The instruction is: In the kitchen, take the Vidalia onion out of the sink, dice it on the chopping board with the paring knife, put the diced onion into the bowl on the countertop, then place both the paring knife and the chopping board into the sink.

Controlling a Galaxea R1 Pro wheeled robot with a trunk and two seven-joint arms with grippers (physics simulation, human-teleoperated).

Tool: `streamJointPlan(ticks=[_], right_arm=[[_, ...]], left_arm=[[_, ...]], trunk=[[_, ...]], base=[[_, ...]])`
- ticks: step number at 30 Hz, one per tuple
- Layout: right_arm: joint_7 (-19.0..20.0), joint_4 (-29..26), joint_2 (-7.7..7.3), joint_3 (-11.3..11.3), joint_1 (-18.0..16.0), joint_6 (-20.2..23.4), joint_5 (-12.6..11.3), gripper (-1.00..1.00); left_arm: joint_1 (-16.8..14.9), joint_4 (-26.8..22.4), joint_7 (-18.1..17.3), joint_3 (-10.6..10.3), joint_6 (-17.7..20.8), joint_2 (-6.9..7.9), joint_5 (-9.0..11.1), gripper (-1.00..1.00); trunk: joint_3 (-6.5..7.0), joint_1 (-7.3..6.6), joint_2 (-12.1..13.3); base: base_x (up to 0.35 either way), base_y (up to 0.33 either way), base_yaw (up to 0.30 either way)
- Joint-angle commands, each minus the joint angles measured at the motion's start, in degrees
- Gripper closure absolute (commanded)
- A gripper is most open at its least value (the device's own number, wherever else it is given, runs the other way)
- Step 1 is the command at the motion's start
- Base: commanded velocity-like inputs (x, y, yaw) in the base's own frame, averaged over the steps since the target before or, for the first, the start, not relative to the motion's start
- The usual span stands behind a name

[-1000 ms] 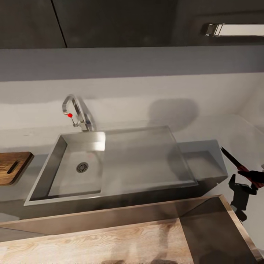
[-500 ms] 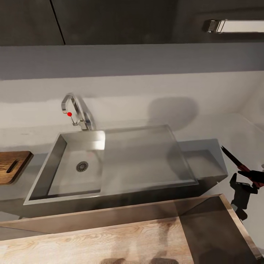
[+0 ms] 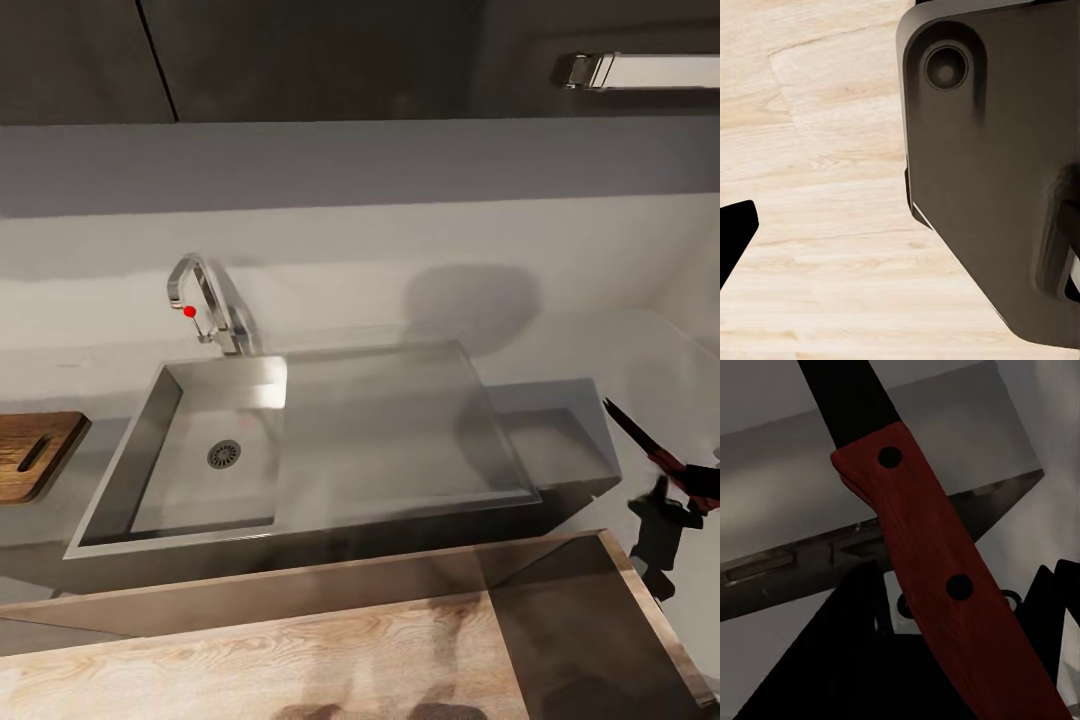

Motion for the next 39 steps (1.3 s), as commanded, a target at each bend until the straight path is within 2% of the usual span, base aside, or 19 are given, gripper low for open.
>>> streamJointPlan(ticks=[1, 27, 39], right_arm=[[0.5, 0.0, 0.06, -0.3, 0.0, 0.6, 0.3, 1.00], [0.5, -0.1, 0.15, -0.2, 0.0, 0.6, 0.3, 1.00], [0.5, 0.0, 0.15, -0.1, 0.0, 0.6, 0.3, 1.00]], left_arm=[[-0.1, 0.3, 0.2, -0.5, -0.3, -0.04, 0.1, -1.00], [-0.1, 0.3, 0.2, -0.5, -0.3, -0.04, 0.1, -1.00], [-0.1, 0.3, 0.2, -0.5, -0.3, -0.04, 0.1, -1.00]], trunk=[[-0.10, 0.04, -0.1], [-0.09, 0.04, -0.1], [0.54, 0.04, -0.1]], base=[[0.000, 0.000, 0.000], [0.000, 0.000, 0.000], [0.000, 0.000, 0.000]])
